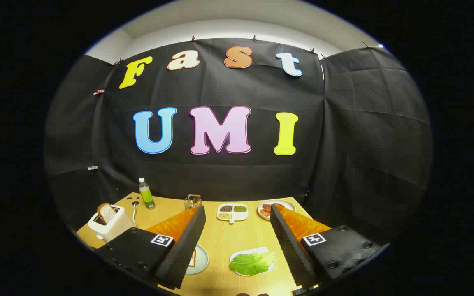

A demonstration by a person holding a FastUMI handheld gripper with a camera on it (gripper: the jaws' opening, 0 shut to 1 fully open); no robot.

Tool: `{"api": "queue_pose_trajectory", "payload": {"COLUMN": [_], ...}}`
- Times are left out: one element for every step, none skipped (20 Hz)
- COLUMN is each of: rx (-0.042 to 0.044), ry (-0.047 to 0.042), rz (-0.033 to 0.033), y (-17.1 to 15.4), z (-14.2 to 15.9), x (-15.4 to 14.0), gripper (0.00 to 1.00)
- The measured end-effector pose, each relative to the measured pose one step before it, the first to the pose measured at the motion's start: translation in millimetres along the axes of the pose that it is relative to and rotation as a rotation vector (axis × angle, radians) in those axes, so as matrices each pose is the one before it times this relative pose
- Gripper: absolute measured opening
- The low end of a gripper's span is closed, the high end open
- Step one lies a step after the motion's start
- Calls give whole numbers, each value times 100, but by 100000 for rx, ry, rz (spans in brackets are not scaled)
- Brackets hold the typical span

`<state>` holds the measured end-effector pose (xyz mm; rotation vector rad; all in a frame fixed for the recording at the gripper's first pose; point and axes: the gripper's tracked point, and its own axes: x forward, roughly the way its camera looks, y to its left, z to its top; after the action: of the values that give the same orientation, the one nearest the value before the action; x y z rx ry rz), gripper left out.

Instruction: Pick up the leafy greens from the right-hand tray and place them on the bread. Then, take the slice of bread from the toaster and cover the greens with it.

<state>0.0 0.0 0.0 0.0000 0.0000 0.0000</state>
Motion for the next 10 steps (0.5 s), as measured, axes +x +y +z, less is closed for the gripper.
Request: {"api": "queue_pose_trajectory", "payload": {"rx": [-536, -231, 289, 937, 525, -247, -938, -766, -420, -265], "ry": [1282, 1063, 345, -615, -887, -851, -426, -74, -166, -98], "rz": [247, 421, 685, 1394, 1190, 502, 429, 396, 398, 3], "y": [13, -34, 128, 269, 422, 211, 242, 262, 296, 136], "z": [-445, -400, -37, 231, 183, 178, -67, -21, 47, 83], "x": [149, 119, 1, -25, -29, -63, 18, -80, -51, -57], "gripper": [98, 98, 98, 98, 98, 98, 98, 98, 98, 98]}}
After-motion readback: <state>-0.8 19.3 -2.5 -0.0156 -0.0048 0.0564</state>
